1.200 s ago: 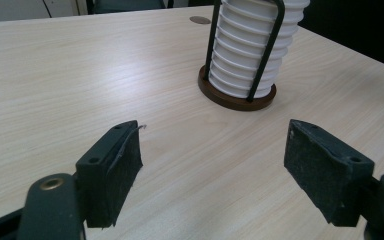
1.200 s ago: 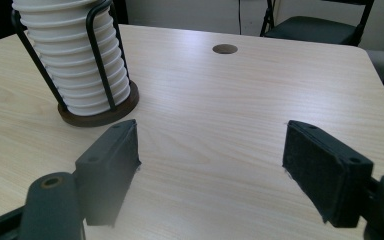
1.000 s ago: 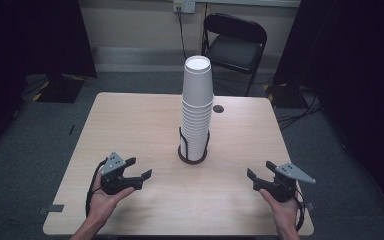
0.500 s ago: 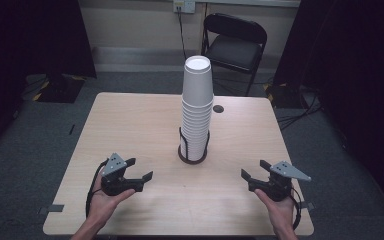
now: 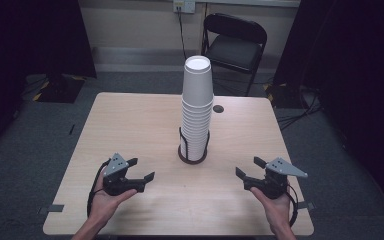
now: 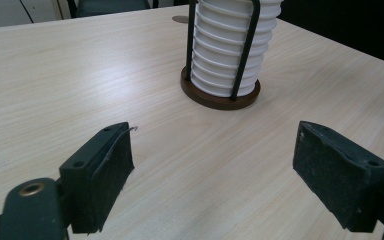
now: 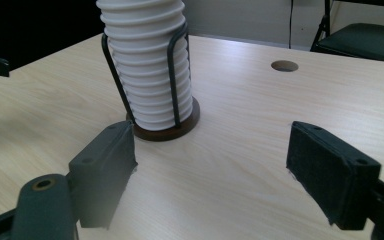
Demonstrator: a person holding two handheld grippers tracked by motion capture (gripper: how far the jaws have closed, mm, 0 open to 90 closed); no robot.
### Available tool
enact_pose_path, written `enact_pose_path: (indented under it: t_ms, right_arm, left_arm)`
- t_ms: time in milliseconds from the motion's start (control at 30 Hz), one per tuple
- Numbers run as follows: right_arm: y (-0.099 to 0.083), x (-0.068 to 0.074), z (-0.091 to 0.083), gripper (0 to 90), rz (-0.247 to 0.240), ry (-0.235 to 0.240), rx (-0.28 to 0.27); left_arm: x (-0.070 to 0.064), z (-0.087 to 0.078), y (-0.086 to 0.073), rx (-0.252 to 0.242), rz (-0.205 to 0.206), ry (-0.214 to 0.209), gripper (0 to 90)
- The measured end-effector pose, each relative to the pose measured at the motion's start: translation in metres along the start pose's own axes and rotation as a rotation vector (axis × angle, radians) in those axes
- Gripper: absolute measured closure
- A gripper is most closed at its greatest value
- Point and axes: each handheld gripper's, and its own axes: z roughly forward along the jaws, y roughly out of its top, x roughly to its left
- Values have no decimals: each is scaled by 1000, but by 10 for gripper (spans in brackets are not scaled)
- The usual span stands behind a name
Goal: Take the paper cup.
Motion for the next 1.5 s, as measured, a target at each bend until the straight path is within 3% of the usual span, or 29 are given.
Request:
enact_pose_path:
  t_ms: [167, 400, 600, 1067, 1500]
  right_arm:
    - [10, 5, 1, 190, -13, 11, -4]
    - [23, 4, 1, 179, -7, 35, -36]
    - [39, 7, 5, 154, -31, 40, -55]
    - [74, 17, 13, 141, -48, 110, -112]
    - [118, 15, 11, 137, -71, 140, -164]
  left_arm:
    - [0, -1, 0, -5, -14, 8, 161]
    - [-1, 3, 0, 7, -12, 4, 165]
    - [-4, 6, 1, 13, -1, -8, 171]
    - [-4, 0, 0, 4, 2, 4, 172]
    - [-5, -1, -1, 2, 1, 2, 174]
